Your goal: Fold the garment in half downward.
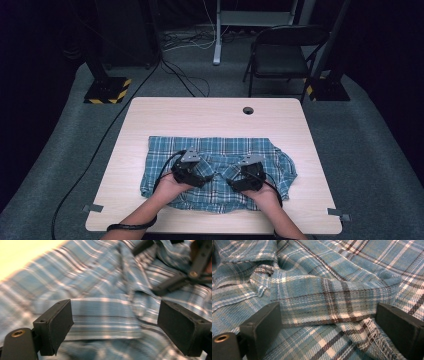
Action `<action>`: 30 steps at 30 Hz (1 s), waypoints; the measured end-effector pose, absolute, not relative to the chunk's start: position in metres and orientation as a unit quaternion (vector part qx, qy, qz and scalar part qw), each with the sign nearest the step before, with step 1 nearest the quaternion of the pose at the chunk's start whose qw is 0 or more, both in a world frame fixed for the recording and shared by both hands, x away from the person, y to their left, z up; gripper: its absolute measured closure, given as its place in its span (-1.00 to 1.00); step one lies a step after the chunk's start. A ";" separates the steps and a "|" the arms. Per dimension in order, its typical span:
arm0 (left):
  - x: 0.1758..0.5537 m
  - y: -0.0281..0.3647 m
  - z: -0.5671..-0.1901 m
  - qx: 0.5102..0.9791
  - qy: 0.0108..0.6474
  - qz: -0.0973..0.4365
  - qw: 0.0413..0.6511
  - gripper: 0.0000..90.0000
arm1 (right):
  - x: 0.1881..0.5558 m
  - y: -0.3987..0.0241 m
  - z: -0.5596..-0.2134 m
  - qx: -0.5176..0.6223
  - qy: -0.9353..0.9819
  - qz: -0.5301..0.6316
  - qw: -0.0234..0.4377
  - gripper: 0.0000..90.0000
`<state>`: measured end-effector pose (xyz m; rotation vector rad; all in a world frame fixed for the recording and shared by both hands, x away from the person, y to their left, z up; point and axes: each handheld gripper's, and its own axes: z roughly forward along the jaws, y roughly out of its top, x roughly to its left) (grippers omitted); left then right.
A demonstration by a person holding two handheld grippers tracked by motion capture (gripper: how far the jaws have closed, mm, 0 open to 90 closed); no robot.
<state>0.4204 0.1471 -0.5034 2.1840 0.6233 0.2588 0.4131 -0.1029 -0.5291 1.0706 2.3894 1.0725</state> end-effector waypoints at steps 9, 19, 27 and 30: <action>0.423 0.134 -0.528 0.893 0.236 0.133 0.358 -0.75 | 0.396 -0.104 -0.497 0.342 0.823 0.414 0.183 -0.90; 0.419 0.134 -0.527 0.893 0.228 0.144 0.361 -0.75 | 0.398 -0.083 -0.535 0.309 0.877 0.324 0.173 -1.00; 0.416 0.141 -0.512 0.874 0.240 0.123 0.404 -0.76 | 0.400 -0.083 -0.534 0.314 0.880 0.317 0.163 -1.00; 0.419 0.139 -0.521 0.884 0.241 0.114 0.385 -0.77 | 0.398 -0.083 -0.528 0.303 0.887 0.308 0.163 -0.98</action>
